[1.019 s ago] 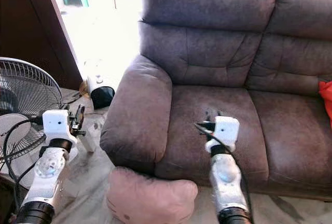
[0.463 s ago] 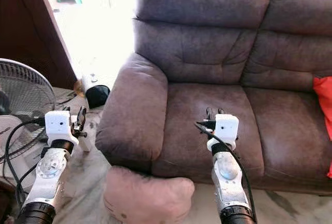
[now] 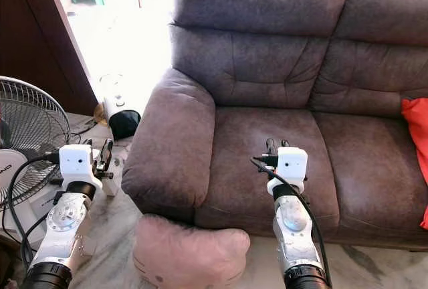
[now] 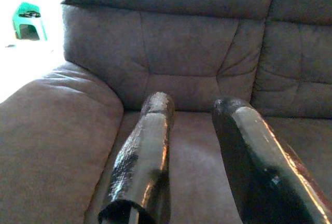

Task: Move the pillow to the sofa from floor

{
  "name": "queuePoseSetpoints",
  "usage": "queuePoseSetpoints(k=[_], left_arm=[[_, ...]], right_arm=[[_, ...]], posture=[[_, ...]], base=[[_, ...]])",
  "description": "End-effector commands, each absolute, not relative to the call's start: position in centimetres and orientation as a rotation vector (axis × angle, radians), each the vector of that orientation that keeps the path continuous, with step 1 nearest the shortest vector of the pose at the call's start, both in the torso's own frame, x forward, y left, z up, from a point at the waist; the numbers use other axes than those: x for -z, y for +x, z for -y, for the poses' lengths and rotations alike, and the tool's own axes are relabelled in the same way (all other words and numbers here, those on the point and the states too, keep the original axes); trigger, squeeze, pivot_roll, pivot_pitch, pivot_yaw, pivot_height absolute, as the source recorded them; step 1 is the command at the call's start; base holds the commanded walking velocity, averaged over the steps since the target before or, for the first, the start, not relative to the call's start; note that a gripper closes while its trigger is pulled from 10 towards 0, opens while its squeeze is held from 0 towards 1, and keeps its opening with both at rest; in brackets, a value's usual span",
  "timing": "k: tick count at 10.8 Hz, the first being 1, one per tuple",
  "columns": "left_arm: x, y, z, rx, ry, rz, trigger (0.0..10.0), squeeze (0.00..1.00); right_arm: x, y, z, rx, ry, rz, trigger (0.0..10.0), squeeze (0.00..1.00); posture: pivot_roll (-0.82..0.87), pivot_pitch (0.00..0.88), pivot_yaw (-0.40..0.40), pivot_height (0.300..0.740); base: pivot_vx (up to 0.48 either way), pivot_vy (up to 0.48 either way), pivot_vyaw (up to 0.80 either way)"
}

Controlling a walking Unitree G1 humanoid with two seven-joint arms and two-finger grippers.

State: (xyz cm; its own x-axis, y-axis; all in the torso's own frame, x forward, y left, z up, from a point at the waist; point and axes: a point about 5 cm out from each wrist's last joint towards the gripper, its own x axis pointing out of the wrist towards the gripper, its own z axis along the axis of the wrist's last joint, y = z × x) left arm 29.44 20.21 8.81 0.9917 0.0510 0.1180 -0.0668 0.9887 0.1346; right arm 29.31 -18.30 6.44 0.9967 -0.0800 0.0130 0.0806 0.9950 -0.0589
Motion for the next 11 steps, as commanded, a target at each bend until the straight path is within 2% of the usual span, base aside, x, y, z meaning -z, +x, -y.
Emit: queuePoseSetpoints(k=[1,3,10,11], left_arm=[[-9.03,29.49,-20.01,-0.05,0.129,0.116,10.0,0.0],[-9.01,29.46,-19.98,-0.048,0.128,0.115,10.0,0.0],[-8.89,29.49,-19.66,-0.04,0.135,0.103,10.0,0.0],[-8.88,29.5,-19.69,-0.042,0.135,0.103,10.0,0.0]], right_arm=[[-6.72,29.39,18.15,0.067,-0.062,0.015,10.0,0.0],[-6.69,29.38,18.06,0.067,-0.053,0.014,10.0,0.0],[-6.82,29.54,17.77,0.054,-0.062,0.018,10.0,0.0],[-6.84,29.56,17.8,0.056,-0.064,0.017,10.0,0.0]], posture=[[0.07,0.027,-0.055,0.721],[0.07,0.027,-0.056,0.696],[0.07,0.044,-0.061,0.696],[0.07,0.049,-0.062,0.676]], base=[[0.0,0.0,0.0],[0.0,0.0,0.0],[0.0,0.0,0.0],[0.0,0.0,0.0]])
